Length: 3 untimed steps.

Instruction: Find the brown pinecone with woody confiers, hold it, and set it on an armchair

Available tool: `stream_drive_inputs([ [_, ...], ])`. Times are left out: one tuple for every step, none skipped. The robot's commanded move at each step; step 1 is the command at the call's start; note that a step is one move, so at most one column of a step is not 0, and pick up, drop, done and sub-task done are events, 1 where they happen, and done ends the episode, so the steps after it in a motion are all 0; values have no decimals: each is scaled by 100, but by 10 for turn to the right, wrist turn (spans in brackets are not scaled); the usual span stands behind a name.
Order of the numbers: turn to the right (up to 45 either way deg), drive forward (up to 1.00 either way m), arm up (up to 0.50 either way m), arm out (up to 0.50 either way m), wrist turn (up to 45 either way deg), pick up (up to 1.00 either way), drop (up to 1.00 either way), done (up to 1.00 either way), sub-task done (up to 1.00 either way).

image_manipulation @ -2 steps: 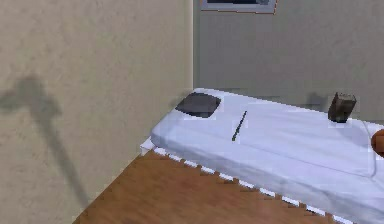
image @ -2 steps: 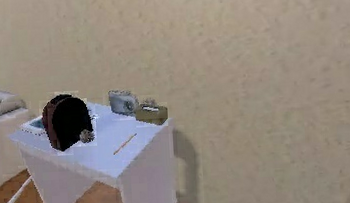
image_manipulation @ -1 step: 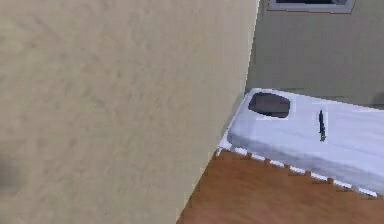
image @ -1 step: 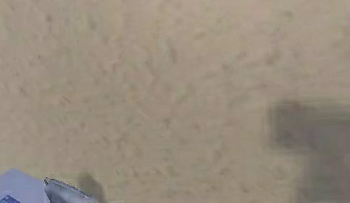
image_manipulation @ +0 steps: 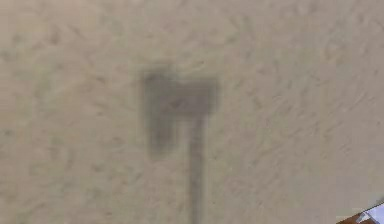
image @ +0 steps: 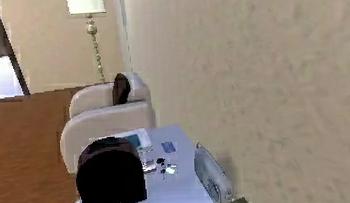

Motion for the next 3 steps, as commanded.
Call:
stream_drive_inputs([
  [-450,0,0,0,0,0,0,0,0],
  [-450,0,0,0,0,0,0,0,0],
  [-180,0,0,0,0,0,0,0,0],
])
